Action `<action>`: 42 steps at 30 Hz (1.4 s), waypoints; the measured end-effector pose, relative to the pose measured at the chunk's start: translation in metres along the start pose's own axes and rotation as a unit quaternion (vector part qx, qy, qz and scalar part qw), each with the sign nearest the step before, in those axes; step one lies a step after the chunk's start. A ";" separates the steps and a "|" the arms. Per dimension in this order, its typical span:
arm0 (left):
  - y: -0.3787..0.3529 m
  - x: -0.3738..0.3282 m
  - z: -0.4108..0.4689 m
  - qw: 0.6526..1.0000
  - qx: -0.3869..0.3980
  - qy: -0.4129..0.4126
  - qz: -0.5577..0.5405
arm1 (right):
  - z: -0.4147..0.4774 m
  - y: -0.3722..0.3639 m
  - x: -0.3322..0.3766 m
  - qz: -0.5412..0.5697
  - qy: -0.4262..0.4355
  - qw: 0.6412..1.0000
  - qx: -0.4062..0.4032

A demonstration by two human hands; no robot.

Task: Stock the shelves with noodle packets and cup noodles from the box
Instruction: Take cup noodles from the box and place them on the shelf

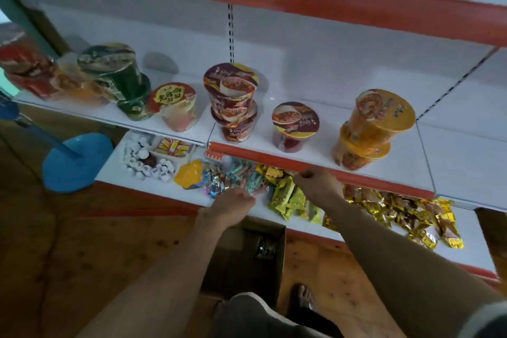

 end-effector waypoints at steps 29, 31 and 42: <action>-0.395 0.266 0.240 0.932 0.166 0.293 -0.133 | 0.203 -0.384 -0.342 -0.223 -0.098 0.927 0.286; -0.419 0.273 0.264 0.922 0.177 0.304 -0.162 | 0.216 -0.401 -0.362 -0.222 -0.098 0.928 0.283; -0.493 0.285 0.353 0.721 0.115 0.384 -0.565 | 0.262 -0.456 -0.419 -0.220 -0.131 0.919 0.300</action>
Point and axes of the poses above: each hand's wrist, its own z-axis towards the middle knuckle, its own y-axis out of the back of the hand, x = y × z, the point moved 4 cm from there along z, towards the middle knuckle, and after that the axes turned 11 degrees about z, right-handed, at the moved point
